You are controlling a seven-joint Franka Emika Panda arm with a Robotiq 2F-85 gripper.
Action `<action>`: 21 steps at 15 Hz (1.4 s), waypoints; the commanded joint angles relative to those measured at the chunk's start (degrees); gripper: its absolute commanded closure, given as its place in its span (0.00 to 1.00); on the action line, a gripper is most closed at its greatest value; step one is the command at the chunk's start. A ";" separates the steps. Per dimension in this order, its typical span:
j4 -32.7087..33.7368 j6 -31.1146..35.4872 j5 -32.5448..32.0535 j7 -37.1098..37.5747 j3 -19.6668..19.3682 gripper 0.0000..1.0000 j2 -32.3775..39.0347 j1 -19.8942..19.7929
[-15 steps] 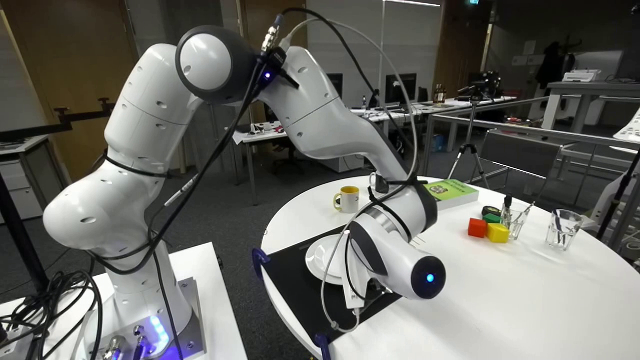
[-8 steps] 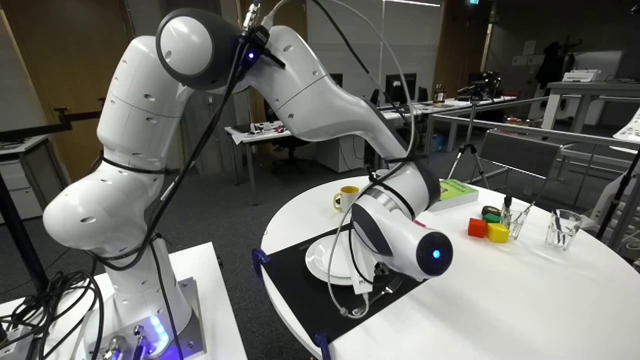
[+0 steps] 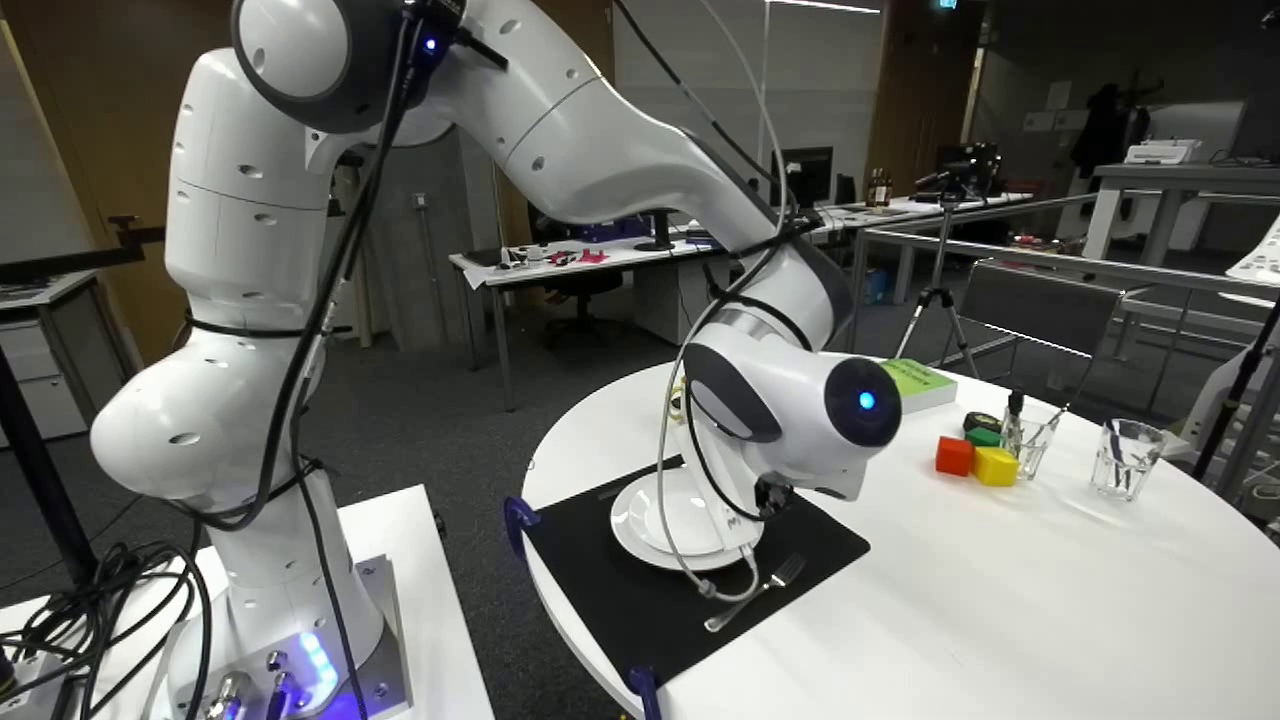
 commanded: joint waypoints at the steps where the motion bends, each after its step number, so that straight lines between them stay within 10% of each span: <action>1: -7.22 4.61 -5.39 -1.79 -0.78 0.00 -10.67 1.34; 21: -23.74 7.50 -26.94 -3.04 -4.12 0.00 -43.24 1.65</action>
